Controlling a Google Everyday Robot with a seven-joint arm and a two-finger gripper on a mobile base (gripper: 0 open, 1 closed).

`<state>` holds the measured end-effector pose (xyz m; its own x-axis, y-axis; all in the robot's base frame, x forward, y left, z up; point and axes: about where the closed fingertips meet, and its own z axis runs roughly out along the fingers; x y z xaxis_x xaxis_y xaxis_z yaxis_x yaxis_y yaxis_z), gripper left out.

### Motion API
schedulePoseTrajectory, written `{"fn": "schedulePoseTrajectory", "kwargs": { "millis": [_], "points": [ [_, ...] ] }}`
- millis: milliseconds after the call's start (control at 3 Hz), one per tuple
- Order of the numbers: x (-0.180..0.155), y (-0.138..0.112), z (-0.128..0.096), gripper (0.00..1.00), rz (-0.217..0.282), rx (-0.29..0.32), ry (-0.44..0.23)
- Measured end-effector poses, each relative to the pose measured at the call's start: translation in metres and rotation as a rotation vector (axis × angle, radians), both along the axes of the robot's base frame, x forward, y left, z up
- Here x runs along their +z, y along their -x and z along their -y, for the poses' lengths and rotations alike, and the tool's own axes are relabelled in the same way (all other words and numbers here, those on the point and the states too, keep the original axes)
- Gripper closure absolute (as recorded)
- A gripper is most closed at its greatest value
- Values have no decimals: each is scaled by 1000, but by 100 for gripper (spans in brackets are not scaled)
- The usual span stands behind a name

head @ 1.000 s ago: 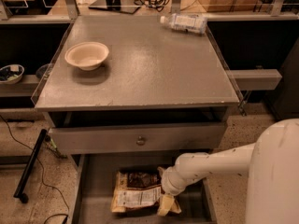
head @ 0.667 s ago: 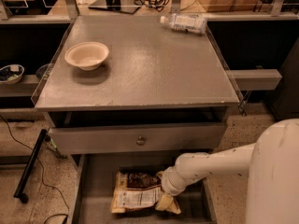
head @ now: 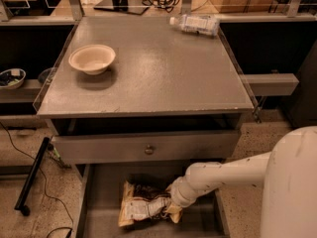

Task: Pick brown chip bag from middle drawer and place on counter

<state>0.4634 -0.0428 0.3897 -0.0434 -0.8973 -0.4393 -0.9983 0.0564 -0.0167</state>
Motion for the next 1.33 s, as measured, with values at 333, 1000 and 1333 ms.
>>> {"fn": "schedulePoseTrajectory", "kwargs": {
  "millis": [333, 1000, 1333],
  "points": [
    [0, 0, 0, 100, -2, 0, 0],
    [28, 1, 15, 100, 4, -19, 7],
    [73, 1, 28, 100, -4, -36, 11]
  ]
}}
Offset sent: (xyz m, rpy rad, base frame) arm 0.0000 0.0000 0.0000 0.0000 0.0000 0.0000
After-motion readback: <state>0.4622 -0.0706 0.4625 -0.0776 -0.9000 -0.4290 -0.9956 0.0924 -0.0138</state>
